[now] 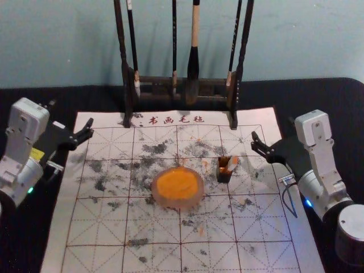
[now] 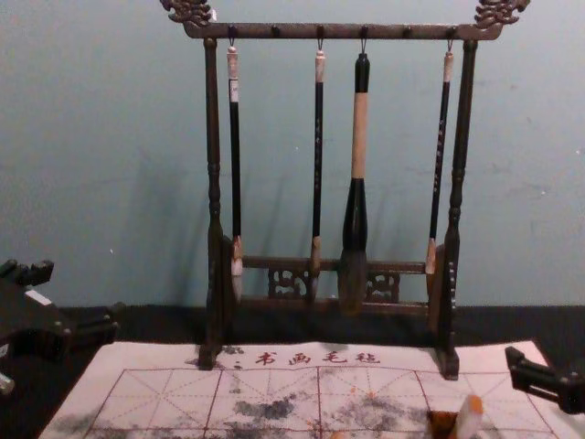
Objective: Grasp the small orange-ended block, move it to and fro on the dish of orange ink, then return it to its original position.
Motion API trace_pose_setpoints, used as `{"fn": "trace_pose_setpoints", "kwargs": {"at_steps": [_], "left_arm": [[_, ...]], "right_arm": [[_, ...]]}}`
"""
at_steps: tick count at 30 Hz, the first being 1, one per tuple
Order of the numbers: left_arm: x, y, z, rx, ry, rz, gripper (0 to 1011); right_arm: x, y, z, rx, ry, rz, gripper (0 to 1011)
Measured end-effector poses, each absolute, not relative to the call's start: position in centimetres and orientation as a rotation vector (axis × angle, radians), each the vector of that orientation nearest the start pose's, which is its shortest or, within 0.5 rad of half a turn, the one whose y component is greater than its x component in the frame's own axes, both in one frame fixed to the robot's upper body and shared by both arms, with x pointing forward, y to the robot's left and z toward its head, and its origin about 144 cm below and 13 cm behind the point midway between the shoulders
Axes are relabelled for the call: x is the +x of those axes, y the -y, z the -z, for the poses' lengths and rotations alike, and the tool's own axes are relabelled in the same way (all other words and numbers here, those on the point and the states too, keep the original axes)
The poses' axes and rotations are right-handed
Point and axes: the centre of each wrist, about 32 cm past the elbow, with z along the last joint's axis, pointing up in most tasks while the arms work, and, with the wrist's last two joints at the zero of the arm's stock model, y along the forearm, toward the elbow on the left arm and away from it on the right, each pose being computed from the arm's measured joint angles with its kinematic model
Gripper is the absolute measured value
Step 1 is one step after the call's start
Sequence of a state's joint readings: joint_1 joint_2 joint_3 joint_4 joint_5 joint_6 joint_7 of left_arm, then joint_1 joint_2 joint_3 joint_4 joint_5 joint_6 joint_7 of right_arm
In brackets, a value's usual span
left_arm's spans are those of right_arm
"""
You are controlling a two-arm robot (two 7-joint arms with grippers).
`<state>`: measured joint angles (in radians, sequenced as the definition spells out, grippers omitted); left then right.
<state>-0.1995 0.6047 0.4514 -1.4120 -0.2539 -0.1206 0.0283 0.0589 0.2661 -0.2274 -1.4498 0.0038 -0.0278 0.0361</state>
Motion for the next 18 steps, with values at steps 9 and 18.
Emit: {"fn": "trace_pose_setpoints", "kwargs": {"at_steps": [9, 18], "left_arm": [[48.86, -30.97, -113.98, 0.304, 0.285, -1.248, 1001], [48.86, -30.97, -113.98, 0.305, 0.285, -1.248, 1001]], "right_arm": [[46.73, 24.51, -111.59, -0.262, 0.157, 1.319, 1002], [46.73, 24.51, -111.59, -0.262, 0.157, 1.319, 1000]]}}
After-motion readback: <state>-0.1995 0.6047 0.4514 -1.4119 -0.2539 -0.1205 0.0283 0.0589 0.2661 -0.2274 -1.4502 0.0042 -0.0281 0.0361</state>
